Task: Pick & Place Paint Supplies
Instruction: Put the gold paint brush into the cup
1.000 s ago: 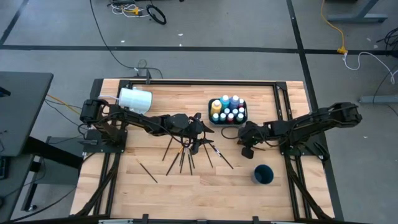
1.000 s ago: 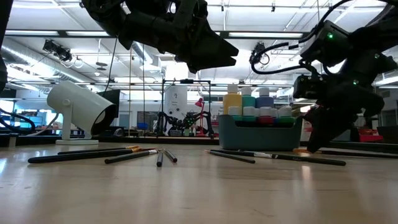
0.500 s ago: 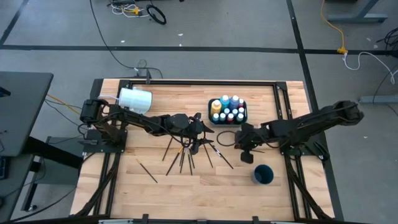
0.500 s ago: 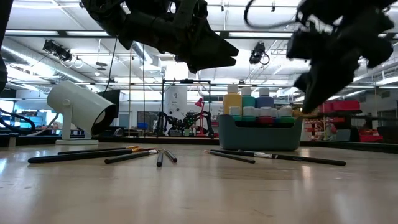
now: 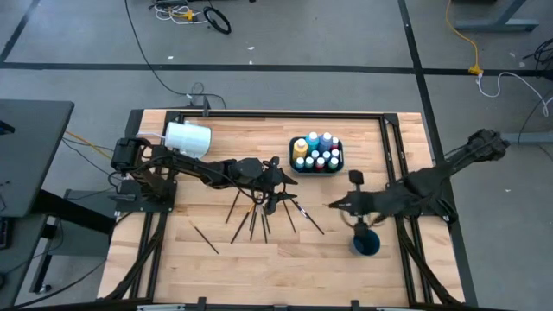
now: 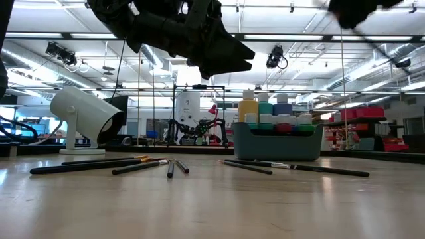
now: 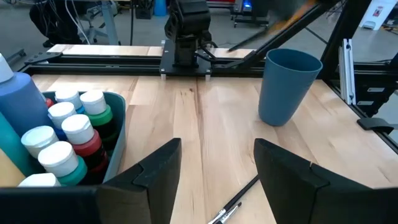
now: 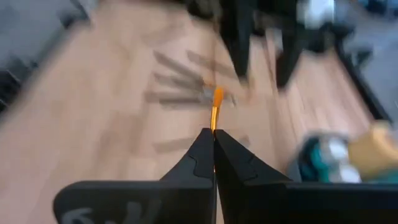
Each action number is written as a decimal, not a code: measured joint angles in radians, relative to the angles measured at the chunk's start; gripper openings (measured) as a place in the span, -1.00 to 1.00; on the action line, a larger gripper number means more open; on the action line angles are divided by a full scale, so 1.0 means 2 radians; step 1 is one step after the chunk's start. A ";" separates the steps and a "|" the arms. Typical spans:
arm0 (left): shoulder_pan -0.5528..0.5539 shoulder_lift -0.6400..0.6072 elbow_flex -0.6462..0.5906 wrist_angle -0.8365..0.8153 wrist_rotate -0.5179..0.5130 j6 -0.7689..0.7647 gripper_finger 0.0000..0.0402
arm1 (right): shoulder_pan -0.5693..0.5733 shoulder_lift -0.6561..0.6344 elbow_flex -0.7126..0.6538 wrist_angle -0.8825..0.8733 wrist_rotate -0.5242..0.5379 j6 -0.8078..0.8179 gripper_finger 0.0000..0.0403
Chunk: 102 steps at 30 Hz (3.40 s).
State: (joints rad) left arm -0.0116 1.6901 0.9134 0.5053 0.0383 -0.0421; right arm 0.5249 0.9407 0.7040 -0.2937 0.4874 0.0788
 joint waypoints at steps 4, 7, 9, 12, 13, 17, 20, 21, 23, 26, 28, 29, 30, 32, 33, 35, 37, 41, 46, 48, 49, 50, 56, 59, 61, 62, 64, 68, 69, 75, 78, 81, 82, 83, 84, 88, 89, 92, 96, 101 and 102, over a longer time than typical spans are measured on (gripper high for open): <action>0.000 -0.001 0.000 0.000 0.000 -0.002 0.05 | 0.044 -0.028 -0.006 0.066 -0.024 -0.018 -0.99; 0.000 -0.001 0.000 0.000 0.000 -0.003 0.05 | 0.077 -0.035 -0.006 0.086 -0.062 -0.049 -0.99; 0.000 -0.001 0.000 0.000 0.000 -0.003 0.05 | 0.097 -0.035 -0.007 0.095 -0.075 -0.067 -0.99; 0.000 -0.001 0.000 0.000 0.000 -0.003 0.05 | 0.119 -0.035 -0.007 0.103 -0.079 -0.071 -0.99; 0.000 -0.001 0.000 0.000 0.000 -0.003 0.05 | 0.125 -0.035 -0.007 0.101 -0.078 -0.071 -0.99; 0.000 -0.001 0.000 0.000 0.000 -0.004 0.05 | 0.143 -0.032 -0.010 0.111 -0.078 -0.071 -0.99; 0.000 -0.001 0.000 0.000 0.000 -0.004 0.05 | 0.151 -0.031 -0.043 0.171 -0.079 -0.084 -0.99; 0.000 -0.001 0.000 0.000 0.000 -0.004 0.05 | 0.154 -0.032 -0.057 0.196 -0.079 -0.087 -0.99; 0.000 -0.001 0.000 0.000 0.000 -0.004 0.05 | 0.159 -0.037 -0.091 0.246 -0.078 -0.095 -0.99; 0.000 -0.001 0.000 0.001 0.000 -0.003 0.05 | 0.162 -0.043 -0.144 0.325 -0.078 -0.111 -0.99; 0.000 -0.001 0.000 0.002 0.000 -0.004 0.05 | 0.162 -0.057 -0.170 0.362 -0.078 -0.111 -0.99; 0.000 -0.001 0.000 0.003 0.000 -0.003 0.05 | 0.162 -0.067 -0.183 0.376 -0.078 -0.109 -0.99; 0.000 -0.001 0.000 0.005 0.000 -0.004 0.05 | 0.162 -0.076 -0.197 0.391 -0.077 -0.107 -0.99; 0.000 -0.001 0.000 0.006 0.000 -0.003 0.05 | 0.162 -0.096 -0.227 0.420 -0.077 -0.101 -0.99; 0.000 -0.001 0.000 0.007 0.000 -0.003 0.05 | 0.162 -0.106 -0.243 0.435 -0.077 -0.099 -0.99; 0.000 -0.001 0.000 0.011 0.000 -0.001 0.05 | 0.162 -0.123 -0.275 0.477 -0.077 -0.094 -0.99; 0.000 -0.001 0.000 0.015 0.000 0.002 0.05 | 0.162 -0.134 -0.304 0.515 -0.078 -0.081 -0.99; 0.000 -0.001 0.000 0.017 0.000 0.008 0.05 | 0.162 -0.138 -0.345 0.566 -0.078 -0.055 -0.95; 0.000 -0.001 0.000 0.017 0.000 0.008 0.05 | 0.162 -0.134 -0.344 0.556 -0.081 -0.052 -0.80; 0.000 -0.001 0.000 0.017 0.000 0.008 0.05 | 0.162 -0.134 -0.344 0.554 -0.082 -0.056 -0.74; 0.000 -0.001 0.000 0.017 0.000 0.010 0.05 | 0.162 -0.134 -0.344 0.555 -0.082 -0.056 -0.72; 0.000 -0.001 0.000 0.017 0.000 0.010 0.05 | 0.162 -0.134 -0.344 0.555 -0.082 -0.056 -0.69; 0.000 -0.001 0.000 0.016 0.000 0.005 0.05 | 0.162 -0.134 -0.344 0.554 -0.082 -0.056 -0.61; 0.000 -0.001 0.000 0.016 0.000 -0.002 0.05 | 0.160 -0.134 -0.344 0.558 -0.082 -0.063 -0.60; 0.000 -0.001 0.000 0.016 0.000 -0.002 0.05 | 0.156 -0.134 -0.344 0.568 -0.075 -0.079 -0.60; 0.000 0.000 0.000 0.016 0.000 -0.002 0.05 | 0.154 -0.134 -0.344 0.573 -0.068 -0.088 -0.60; 0.000 0.000 0.000 0.016 0.000 -0.002 0.05 | 0.149 -0.134 -0.344 0.581 -0.053 -0.106 -0.60; 0.000 0.000 0.000 0.016 0.000 -0.002 0.05 | 0.138 -0.134 -0.344 0.589 -0.043 -0.107 -0.60; 0.000 0.000 0.000 0.016 0.000 -0.002 0.05 | 0.136 -0.134 -0.344 0.588 -0.043 -0.102 -0.60; 0.000 0.000 0.000 0.016 0.000 -0.002 0.05 | 0.124 -0.134 -0.343 0.588 -0.043 -0.065 -0.61; 0.000 0.000 0.000 0.017 0.000 -0.002 0.05 | 0.117 -0.134 -0.335 0.583 -0.042 -0.058 -0.61; 0.000 0.000 0.000 0.017 0.000 -0.002 0.05 | 0.115 -0.134 -0.310 0.562 -0.042 -0.060 -0.61; 0.000 0.000 0.000 0.017 0.000 -0.002 0.05 | 0.115 -0.133 -0.299 0.549 -0.042 -0.062 -0.60; 0.000 0.000 0.000 0.017 0.000 -0.002 0.05 | 0.115 -0.131 -0.288 0.539 -0.042 -0.067 -0.58; 0.000 0.000 0.000 0.017 0.000 -0.002 0.05 | 0.115 -0.127 -0.277 0.531 -0.040 -0.075 -0.56; 0.000 0.000 0.000 0.017 0.000 -0.002 0.05 | 0.115 -0.098 -0.241 0.512 -0.037 -0.101 -0.45; 0.000 0.000 0.000 0.017 0.000 -0.002 0.05 | 0.114 -0.087 -0.233 0.511 -0.037 -0.105 -0.42; 0.000 0.000 0.000 0.017 0.000 -0.003 0.05 | 0.107 -0.049 -0.215 0.511 -0.019 -0.108 -0.33; 0.000 0.000 0.000 0.017 0.000 -0.003 0.05 | 0.081 -0.001 -0.190 0.508 0.025 -0.074 -0.25; 0.000 0.000 0.000 -0.002 0.000 -0.003 0.05 | 0.040 0.032 -0.143 0.439 0.026 -0.006 -0.21; 0.000 0.000 0.000 -0.011 -0.001 -0.003 0.05 | 0.035 0.037 -0.133 0.415 0.023 0.006 -0.21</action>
State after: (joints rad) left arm -0.0116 1.6905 0.9138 0.4830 0.0371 -0.0490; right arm 0.5944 1.0153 0.4388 0.5368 0.5344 0.0912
